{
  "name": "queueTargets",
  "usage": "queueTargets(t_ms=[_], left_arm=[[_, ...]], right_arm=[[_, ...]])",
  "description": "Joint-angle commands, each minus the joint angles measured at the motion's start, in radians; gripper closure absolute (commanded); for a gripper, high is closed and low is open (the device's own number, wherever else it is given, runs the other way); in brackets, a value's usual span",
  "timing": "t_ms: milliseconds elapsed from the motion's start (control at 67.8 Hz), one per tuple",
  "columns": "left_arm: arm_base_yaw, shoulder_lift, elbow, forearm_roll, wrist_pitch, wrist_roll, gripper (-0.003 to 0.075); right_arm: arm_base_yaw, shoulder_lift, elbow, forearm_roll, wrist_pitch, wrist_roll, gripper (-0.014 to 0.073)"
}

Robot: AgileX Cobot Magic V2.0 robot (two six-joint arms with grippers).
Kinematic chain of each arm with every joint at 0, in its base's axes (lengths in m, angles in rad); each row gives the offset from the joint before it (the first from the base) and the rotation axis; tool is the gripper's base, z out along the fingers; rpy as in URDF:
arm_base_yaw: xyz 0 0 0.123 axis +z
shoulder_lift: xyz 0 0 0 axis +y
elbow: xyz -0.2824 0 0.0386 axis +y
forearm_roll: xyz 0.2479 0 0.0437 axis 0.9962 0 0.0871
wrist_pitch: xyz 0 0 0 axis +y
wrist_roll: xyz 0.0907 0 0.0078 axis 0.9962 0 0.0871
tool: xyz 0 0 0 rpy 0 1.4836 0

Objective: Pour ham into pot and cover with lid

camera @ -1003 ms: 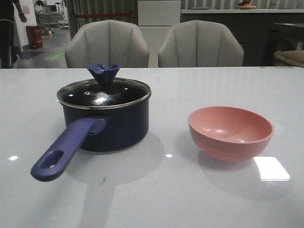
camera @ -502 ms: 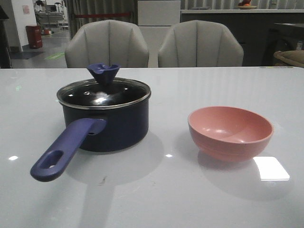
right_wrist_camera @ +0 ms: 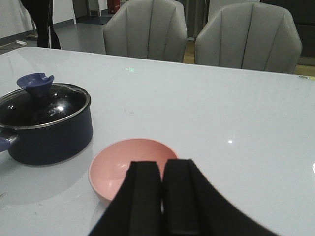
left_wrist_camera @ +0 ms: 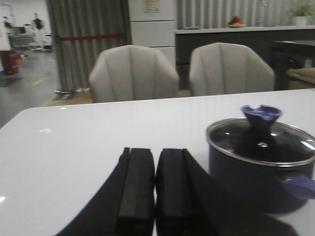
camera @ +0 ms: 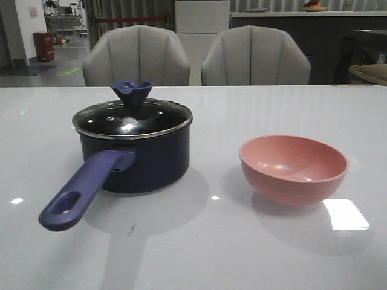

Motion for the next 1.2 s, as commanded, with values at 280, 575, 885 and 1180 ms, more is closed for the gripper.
queueTargets(t_ms=[280, 575, 885, 1180], left_arm=[[0.081, -0.022, 0.022, -0.011, -0.098, -0.013, 0.0589], [-0.071, -0.022, 0.022, -0.011, -0.100, -0.013, 0.0589], [-0.069, -0.018, 0.022, -0.011, -0.100, -0.013, 0.0589], [-0.069, -0.018, 0.022, -0.011, -0.100, -0.013, 0.0589]], right_arm=[[-0.001, 0.010, -0.029, 0.003, -0.076, -0.010, 0.0432], [-0.001, 0.010, -0.029, 0.003, -0.076, -0.010, 0.0432], [-0.001, 0.010, -0.029, 0.003, -0.076, -0.010, 0.0432], [-0.001, 0.010, -0.029, 0.003, -0.076, -0.010, 0.0432]])
